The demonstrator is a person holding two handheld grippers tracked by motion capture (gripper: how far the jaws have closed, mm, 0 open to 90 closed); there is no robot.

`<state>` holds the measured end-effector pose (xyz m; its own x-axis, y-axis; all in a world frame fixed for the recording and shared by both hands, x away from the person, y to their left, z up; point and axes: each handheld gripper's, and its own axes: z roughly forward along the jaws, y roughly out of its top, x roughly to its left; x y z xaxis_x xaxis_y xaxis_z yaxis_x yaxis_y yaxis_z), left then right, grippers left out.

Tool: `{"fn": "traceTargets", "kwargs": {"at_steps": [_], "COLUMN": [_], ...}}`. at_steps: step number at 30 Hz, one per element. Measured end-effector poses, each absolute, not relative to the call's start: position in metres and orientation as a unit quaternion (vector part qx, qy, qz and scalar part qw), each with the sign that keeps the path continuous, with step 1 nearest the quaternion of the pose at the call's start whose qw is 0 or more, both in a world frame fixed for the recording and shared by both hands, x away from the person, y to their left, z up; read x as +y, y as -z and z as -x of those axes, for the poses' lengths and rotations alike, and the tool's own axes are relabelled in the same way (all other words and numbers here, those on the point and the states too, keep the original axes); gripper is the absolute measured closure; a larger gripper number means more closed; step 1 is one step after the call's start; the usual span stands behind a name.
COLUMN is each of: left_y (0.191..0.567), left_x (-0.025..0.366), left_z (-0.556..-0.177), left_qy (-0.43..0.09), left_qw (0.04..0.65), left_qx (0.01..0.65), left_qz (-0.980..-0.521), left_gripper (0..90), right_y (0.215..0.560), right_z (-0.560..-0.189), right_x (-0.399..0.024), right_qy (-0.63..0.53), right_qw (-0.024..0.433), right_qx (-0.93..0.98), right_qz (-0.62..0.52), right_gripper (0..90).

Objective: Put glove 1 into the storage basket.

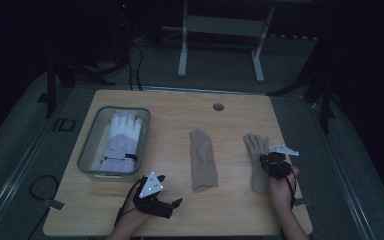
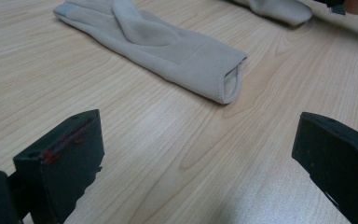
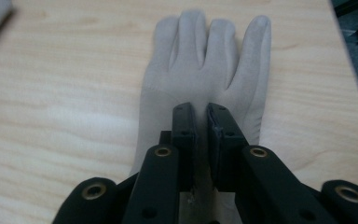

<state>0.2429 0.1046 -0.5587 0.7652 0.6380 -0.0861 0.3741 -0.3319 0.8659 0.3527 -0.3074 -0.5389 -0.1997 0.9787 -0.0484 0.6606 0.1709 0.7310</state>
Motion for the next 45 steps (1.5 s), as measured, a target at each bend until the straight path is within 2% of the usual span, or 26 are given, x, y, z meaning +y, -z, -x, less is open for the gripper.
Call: {"fn": "traceTargets", "kwargs": {"at_steps": [6, 7, 10, 14, 17, 24, 30, 32, 34, 35, 37, 45], "left_y": [0.559, 0.559, 0.558, 0.558, 0.557, 0.558, 0.558, 0.558, 0.558, 0.558, 0.558, 0.558], "left_x": [0.104, 0.105, 0.105, 0.107, 0.109, 0.107, 0.108, 0.109, 0.109, 0.109, 0.109, 0.110], "left_z": [-0.243, -0.243, -0.243, -0.242, -0.242, -0.241, -0.239, -0.239, -0.239, -0.239, -0.240, -0.240], "left_qy": [-0.136, -0.136, -0.136, -0.139, -0.139, -0.140, -0.141, -0.142, -0.144, -0.143, -0.143, -0.144], "left_qw": [0.484, 0.485, 0.485, 0.486, 0.489, 0.483, 0.483, 0.484, 0.483, 0.483, 0.482, 0.482], "left_qx": [0.312, 0.313, 0.314, 0.313, 0.317, 0.314, 0.314, 0.314, 0.314, 0.315, 0.315, 0.316], "left_qz": [-0.806, -0.805, -0.805, -0.804, -0.801, -0.805, -0.805, -0.805, -0.805, -0.805, -0.805, -0.804], "left_gripper": [2.4, 2.4, 2.4, 2.4, 2.4, 2.4, 2.4, 2.4, 2.4, 2.4, 2.4, 2.4], "right_y": [0.548, 0.548, 0.543, 0.537, 0.527, 0.530, 0.542, 0.550, 0.552, 0.553, 0.553, 0.541], "right_z": [-0.354, -0.353, -0.352, -0.350, -0.348, -0.349, -0.353, -0.353, -0.352, -0.351, -0.350, -0.346], "right_x": [-0.307, -0.308, -0.312, -0.318, -0.331, -0.338, -0.334, -0.331, -0.332, -0.331, -0.328, -0.319], "right_qy": [-0.286, -0.292, -0.303, -0.313, -0.344, -0.342, -0.338, -0.328, -0.344, -0.345, -0.338, -0.334], "right_qw": [0.266, 0.260, 0.254, 0.256, 0.238, 0.208, 0.199, 0.208, 0.199, 0.199, 0.211, 0.232], "right_qx": [0.732, 0.734, 0.740, 0.745, 0.769, 0.805, 0.810, 0.815, 0.807, 0.803, 0.804, 0.772], "right_qz": [-0.559, -0.556, -0.544, -0.530, -0.484, -0.439, -0.436, -0.430, -0.437, -0.442, -0.442, -0.488], "right_gripper": [70.8, 65.9, 62.2, 62.2, 56.6, 53.5, 54.0, 56.7, 64.0, 71.5, 79.0, 82.8]}}
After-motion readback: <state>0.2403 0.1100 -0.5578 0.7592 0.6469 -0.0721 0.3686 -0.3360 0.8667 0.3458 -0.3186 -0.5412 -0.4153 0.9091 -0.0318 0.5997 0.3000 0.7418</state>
